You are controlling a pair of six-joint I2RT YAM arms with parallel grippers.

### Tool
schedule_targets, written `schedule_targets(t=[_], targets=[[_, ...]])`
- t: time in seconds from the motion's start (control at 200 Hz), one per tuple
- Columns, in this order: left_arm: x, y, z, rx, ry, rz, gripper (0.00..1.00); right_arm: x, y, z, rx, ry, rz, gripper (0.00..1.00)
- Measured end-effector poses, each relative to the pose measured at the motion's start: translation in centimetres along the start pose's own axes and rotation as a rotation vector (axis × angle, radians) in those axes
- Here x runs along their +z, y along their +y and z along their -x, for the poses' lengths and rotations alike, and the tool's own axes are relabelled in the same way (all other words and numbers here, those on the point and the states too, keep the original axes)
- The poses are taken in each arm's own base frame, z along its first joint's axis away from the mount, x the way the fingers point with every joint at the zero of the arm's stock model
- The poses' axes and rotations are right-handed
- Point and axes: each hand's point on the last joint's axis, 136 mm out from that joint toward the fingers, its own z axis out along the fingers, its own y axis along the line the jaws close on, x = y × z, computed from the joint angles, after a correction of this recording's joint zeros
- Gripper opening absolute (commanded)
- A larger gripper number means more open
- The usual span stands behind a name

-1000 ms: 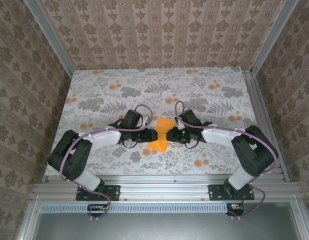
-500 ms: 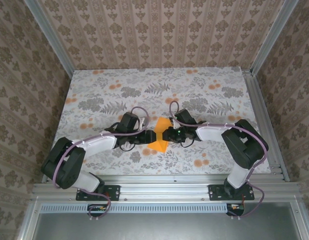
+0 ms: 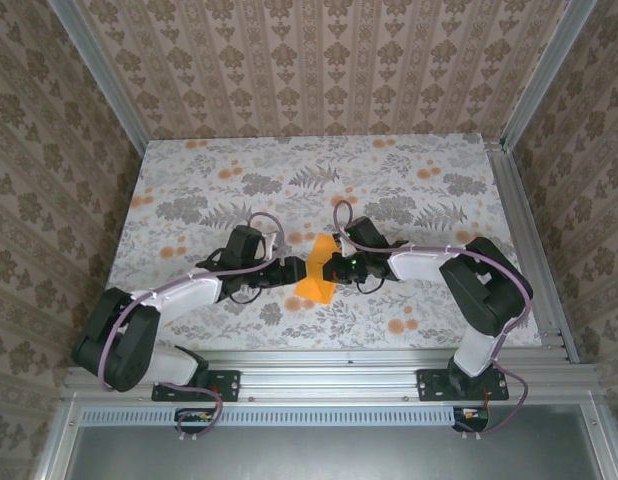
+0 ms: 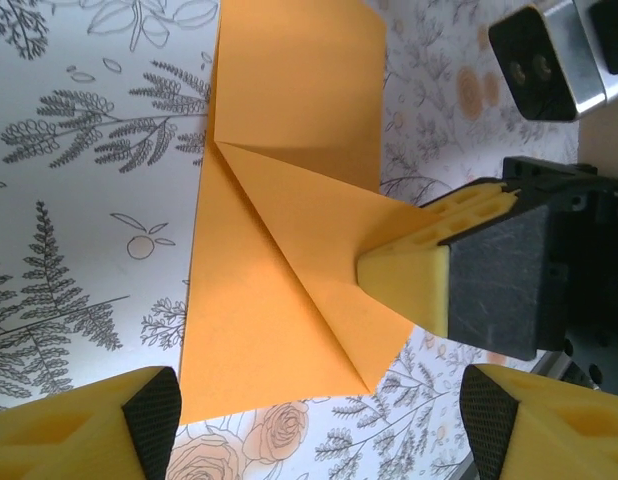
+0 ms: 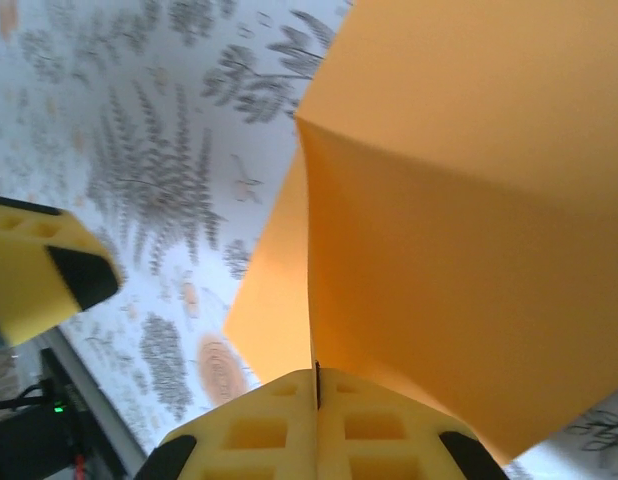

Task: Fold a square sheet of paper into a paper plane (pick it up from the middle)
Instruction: Turn over the paper at the center of the table.

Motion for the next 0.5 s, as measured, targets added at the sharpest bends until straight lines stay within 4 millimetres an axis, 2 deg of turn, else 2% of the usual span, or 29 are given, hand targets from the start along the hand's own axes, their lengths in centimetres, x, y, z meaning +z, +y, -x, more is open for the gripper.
schedule_targets(t=[0.345, 0.5], targets=[[-2.1, -2.5, 2.4, -0.059, -0.156, -0.109, 0.78, -2.7, 5.4, 1.7, -0.021, -0.061, 0.194, 0.03], [-2.9, -2.6, 3.8, -0.101, -0.236, -0.126, 0.76, -3.7, 7.1, 2.1, -0.027, -0.077, 0.253, 0.02]])
